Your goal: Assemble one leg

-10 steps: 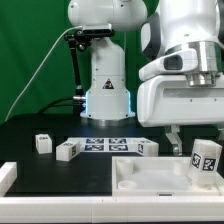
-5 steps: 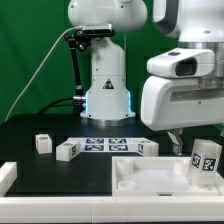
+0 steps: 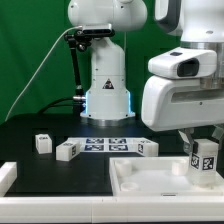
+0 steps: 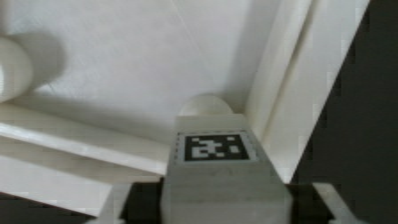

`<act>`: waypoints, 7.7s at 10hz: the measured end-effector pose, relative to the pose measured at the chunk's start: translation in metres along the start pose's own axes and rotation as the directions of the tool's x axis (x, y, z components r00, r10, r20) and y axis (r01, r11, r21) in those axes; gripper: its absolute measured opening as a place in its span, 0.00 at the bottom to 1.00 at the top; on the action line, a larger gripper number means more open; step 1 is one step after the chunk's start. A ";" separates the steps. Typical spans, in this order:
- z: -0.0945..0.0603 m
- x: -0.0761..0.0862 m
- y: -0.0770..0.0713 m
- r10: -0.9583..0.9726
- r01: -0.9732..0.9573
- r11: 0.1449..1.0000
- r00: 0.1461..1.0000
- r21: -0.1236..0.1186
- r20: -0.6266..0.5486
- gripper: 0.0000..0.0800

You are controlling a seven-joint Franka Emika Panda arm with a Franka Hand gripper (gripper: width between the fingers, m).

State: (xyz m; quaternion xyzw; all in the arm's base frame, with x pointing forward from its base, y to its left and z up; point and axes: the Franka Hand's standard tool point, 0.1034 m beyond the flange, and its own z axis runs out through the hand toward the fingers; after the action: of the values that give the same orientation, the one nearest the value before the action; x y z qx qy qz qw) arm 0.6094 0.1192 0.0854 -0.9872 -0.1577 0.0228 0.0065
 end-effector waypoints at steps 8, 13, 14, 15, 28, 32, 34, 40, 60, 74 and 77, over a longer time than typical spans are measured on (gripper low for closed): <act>0.001 0.002 -0.003 0.586 -0.585 0.810 0.811 0.042 -0.002 0.36; 0.002 0.003 -0.006 0.947 -0.945 0.321 0.322 0.063 0.011 0.36; 0.002 0.004 -0.006 0.971 -0.970 0.236 0.237 0.061 0.018 0.36; 0.002 0.004 -0.006 0.983 -0.982 0.178 0.180 0.061 0.024 0.36; 0.000 0.008 -0.006 0.225 -0.225 0.974 0.971 0.008 -0.080 0.81; 0.001 0.007 -0.002 0.080 -0.081 0.997 0.994 -0.009 -0.078 0.65; 0.001 0.007 -0.002 0.080 -0.081 0.997 0.994 -0.009 -0.078 0.47; 0.002 0.006 0.000 0.399 -0.397 0.917 0.916 0.033 -0.053 0.36; 0.005 0.009 -0.002 0.792 -0.788 0.611 0.606 0.079 -0.076 0.81; 0.007 0.006 0.003 0.571 -0.570 0.821 0.816 0.046 -0.088 0.36; 0.008 0.006 0.003 0.847 -0.841 0.531 0.528 0.101 -0.057 0.36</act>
Offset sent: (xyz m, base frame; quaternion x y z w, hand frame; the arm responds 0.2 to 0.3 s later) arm -0.0080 -0.0008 -0.0104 0.0329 -0.0365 0.0474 0.9977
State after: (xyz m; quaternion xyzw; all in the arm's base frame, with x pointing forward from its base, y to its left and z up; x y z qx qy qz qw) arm 0.6155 0.1184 0.0774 -0.9395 0.3404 -0.0211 0.0323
